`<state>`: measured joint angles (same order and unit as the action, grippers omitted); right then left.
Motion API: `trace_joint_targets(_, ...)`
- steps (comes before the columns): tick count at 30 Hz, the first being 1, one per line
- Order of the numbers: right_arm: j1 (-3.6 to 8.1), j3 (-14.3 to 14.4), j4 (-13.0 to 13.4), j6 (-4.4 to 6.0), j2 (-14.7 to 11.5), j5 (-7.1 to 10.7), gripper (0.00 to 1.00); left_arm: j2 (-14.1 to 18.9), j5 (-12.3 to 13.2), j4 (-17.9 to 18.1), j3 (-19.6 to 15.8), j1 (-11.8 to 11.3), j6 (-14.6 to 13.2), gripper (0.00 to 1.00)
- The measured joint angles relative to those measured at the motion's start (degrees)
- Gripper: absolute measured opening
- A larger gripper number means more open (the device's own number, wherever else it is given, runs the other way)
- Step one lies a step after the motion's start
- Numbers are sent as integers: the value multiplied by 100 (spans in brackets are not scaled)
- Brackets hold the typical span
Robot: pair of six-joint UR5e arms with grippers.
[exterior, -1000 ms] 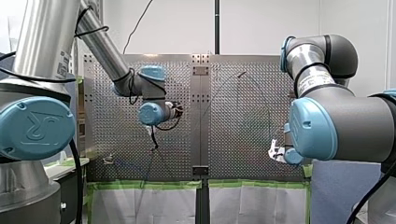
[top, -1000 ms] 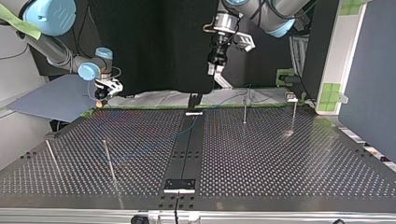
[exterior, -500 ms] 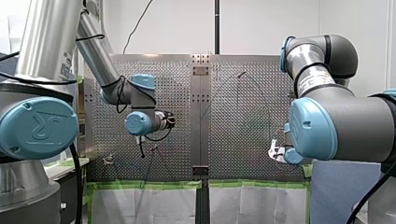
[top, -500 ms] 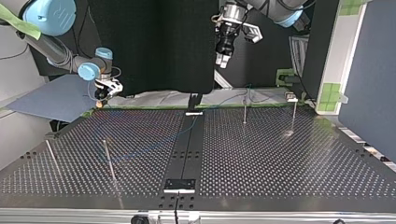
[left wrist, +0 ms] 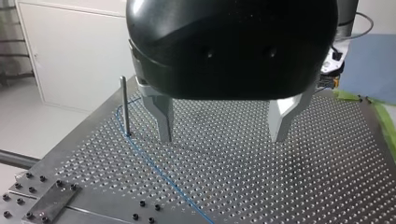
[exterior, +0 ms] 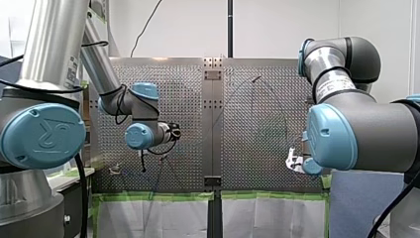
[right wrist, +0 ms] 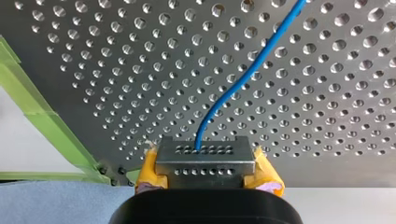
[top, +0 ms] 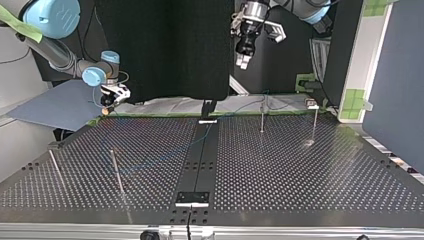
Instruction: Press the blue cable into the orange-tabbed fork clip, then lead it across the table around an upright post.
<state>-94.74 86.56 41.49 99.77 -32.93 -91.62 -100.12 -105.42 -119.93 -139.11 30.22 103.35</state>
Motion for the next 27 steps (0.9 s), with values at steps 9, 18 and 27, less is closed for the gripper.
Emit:
trace_joint_targets(9, 3, -2, -25, -8, 0, 3, 0, -2, 43, 3, 33, -39, -59, 100)
trace_joint_targets(18, 3, -2, -26, -8, 0, 3, 0, -2, 44, 3, 35, -41, -61, 100)
trace_joint_targets(27, 3, -2, -26, -9, 0, 3, 0, -1, 44, 3, 35, -41, -61, 100)
